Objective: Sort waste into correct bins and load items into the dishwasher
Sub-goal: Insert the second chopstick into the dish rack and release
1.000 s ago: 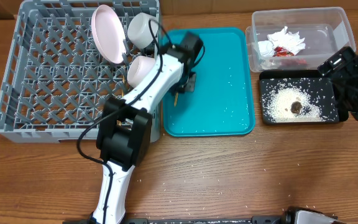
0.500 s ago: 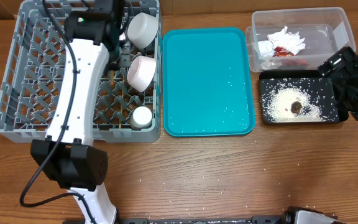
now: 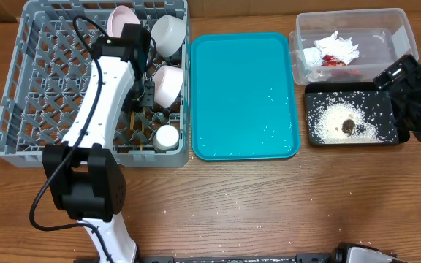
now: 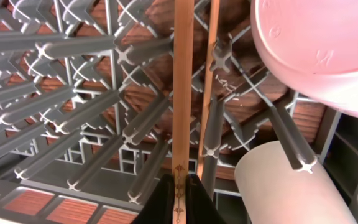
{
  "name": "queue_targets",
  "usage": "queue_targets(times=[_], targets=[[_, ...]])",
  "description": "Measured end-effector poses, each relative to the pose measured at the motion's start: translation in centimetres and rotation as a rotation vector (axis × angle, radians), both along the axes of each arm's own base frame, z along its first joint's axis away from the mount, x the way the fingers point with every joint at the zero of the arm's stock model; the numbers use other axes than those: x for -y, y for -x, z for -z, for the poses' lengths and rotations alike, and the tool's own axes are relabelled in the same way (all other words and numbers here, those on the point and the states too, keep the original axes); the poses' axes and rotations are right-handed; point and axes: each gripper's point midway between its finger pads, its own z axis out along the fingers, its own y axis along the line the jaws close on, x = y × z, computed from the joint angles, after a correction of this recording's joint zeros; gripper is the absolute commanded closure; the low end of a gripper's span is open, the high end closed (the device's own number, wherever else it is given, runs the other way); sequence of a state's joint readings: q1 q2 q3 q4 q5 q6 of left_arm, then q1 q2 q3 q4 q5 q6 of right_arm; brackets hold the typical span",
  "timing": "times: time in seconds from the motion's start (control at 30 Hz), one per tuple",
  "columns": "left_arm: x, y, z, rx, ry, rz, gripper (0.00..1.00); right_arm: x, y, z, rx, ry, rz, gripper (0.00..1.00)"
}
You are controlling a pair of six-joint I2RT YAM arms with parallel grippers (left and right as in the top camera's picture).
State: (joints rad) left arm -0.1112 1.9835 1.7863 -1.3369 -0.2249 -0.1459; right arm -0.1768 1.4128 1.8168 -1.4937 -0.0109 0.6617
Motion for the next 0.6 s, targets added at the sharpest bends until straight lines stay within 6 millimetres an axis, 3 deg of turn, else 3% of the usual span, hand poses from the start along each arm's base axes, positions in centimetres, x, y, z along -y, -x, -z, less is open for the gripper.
queue_targets(times=[0.03, 0.07, 0.17, 0.47, 0.53, 0.6], targets=[[0.0, 0.0, 0.0, 0.002, 0.0, -0.003, 0.47, 0.0, 0.0, 0.0, 0.001, 0.0, 0.0, 0.0], [0.0, -0.1, 0.0, 0.005, 0.0, -0.004, 0.39, 0.0, 0.0, 0.0, 0.0, 0.0, 0.001, 0.0], [0.0, -0.4, 0.0, 0.019, 0.002, -0.007, 0.34, 0.0, 0.0, 0.0, 0.0, 0.0, 0.0, 0.0], [0.3, -1.1, -0.3, 0.054, 0.02, -0.007, 0.36, 0.0, 0.0, 0.0, 0.0, 0.0, 0.0, 0.0], [0.6, -1.1, -1.6, 0.092, 0.041, -0.005, 0.41, 0.0, 0.0, 0.0, 0.0, 0.0, 0.0, 0.0], [0.9, -1.0, -4.0, 0.168, 0.066, -0.004, 0.45, 0.0, 0.0, 0.0, 0.0, 0.0, 0.0, 0.0]])
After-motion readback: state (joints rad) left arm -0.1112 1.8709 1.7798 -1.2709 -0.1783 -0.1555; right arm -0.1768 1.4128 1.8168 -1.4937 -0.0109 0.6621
